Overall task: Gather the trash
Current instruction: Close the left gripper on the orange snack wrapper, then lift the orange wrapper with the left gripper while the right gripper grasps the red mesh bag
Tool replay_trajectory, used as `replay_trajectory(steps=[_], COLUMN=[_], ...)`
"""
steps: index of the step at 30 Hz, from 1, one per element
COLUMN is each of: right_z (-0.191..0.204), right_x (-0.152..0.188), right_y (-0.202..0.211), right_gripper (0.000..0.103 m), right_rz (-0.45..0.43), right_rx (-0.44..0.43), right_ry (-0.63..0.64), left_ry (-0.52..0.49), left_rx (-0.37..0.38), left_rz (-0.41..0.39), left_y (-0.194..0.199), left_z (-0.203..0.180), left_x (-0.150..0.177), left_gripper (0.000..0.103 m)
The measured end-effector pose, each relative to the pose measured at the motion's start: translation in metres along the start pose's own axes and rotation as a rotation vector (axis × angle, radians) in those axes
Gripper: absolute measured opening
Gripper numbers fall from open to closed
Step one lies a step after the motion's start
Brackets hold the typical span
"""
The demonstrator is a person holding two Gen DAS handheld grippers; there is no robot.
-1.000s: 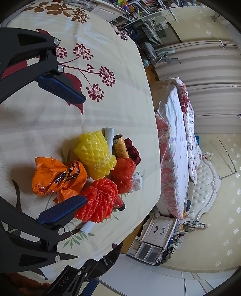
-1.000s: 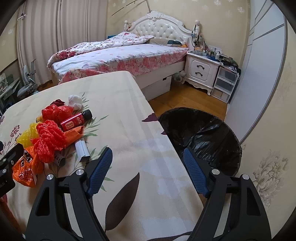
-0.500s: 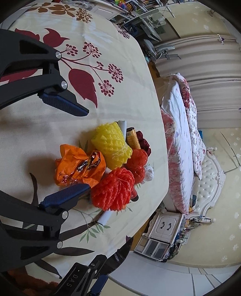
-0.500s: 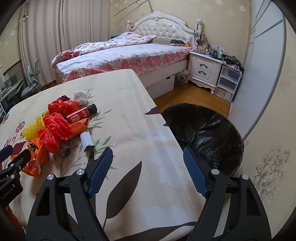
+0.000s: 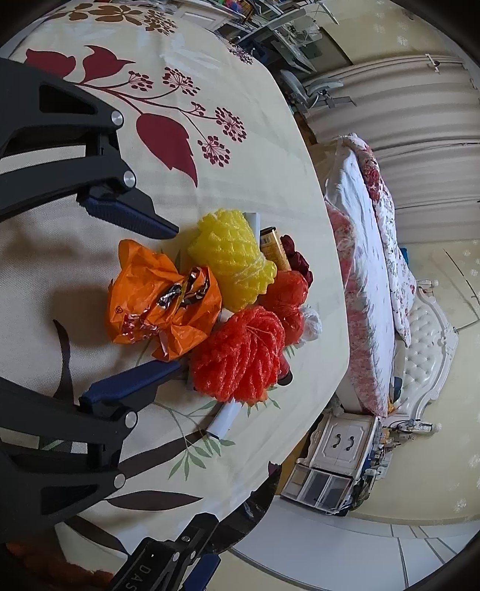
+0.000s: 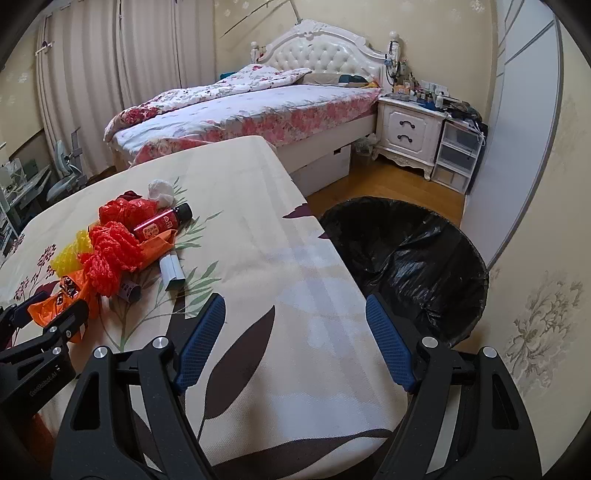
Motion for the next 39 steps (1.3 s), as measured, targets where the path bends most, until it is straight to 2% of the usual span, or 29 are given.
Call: replay_trajectory(steps=[2,6,12,21,39], right_z=[0.001,0.001,0.003,0.006,0.019], right_x=[0.001,0.002,0.005,0.008,0.01], right_y=[-0.001,-0.001,-0.003,-0.009,-0.014], right_gripper=[0.077,0.077,0.077,0.077,0.077], right_rz=[0.002,0.003,0.008,0.018,0.037], right_rx=[-0.003,-0.005,-0.007,-0.007,-0.012], right_ry=[0.0,-0.001,0.002,0.009,0.038], left_ry=[0.001,-0.006,0.002,0.035,0.091], left_rx=[0.021,0.017,0.032,0.052,0.044], left_rz=[0.004,-0.008,-0.018,-0.058,-0.085], left_y=[-0.001,0.001,0.007,0.024,0.036], left_z=[-0.003,-0.003,0.001,0.017,0.051], left_x=[0.001,0.001,0.0,-0.011,-0.015], left_gripper=[0.051,0.045,0.041,0.04,0.04])
Point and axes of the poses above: each gripper's, at about its wrist camera, not at the fingertips, and y roughly against the way its jaws point, z to its left, x to its underside, the point moved 10 cm from there along -y, roughly the way its jaws point
